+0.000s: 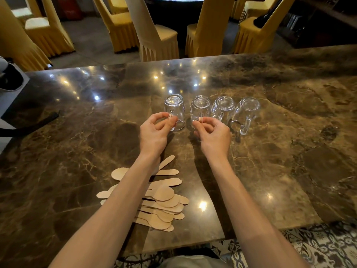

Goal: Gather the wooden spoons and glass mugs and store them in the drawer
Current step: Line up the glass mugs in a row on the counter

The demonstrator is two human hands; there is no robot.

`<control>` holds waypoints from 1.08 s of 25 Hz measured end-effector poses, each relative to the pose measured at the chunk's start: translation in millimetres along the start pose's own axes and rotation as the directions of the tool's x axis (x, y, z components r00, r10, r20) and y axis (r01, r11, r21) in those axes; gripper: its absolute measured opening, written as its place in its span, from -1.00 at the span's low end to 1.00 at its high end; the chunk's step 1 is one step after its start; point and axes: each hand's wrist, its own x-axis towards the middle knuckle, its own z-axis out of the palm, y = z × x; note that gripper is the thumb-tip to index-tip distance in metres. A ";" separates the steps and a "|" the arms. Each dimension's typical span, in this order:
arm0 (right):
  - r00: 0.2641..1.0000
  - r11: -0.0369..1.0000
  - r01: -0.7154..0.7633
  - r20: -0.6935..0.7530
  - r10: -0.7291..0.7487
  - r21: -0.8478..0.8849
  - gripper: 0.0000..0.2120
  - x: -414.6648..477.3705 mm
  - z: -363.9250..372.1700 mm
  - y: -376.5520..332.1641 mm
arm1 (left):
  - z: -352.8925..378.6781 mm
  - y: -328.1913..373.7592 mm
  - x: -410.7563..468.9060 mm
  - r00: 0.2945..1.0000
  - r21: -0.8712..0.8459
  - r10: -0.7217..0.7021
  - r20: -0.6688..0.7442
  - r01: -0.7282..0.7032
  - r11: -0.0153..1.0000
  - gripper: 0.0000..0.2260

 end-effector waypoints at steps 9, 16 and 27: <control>1.000 1.000 0.004 -0.001 -0.004 0.000 -0.87 -0.9 1.1 1.3 | 7.0 -2.6 -1.0 1.000 0.026 0.003 -0.024 -0.003 1.000 -0.78; 1.000 1.000 0.001 -0.001 -0.001 0.022 -0.88 -1.9 0.0 0.9 | 12.9 -6.3 -5.6 1.000 0.056 -0.001 0.006 0.000 0.998 -0.73; 0.996 0.993 0.083 -0.020 -0.085 -0.084 -0.75 -7.1 -5.9 -1.2 | 6.1 7.6 -12.5 0.999 0.200 0.029 0.044 -0.038 0.979 -0.71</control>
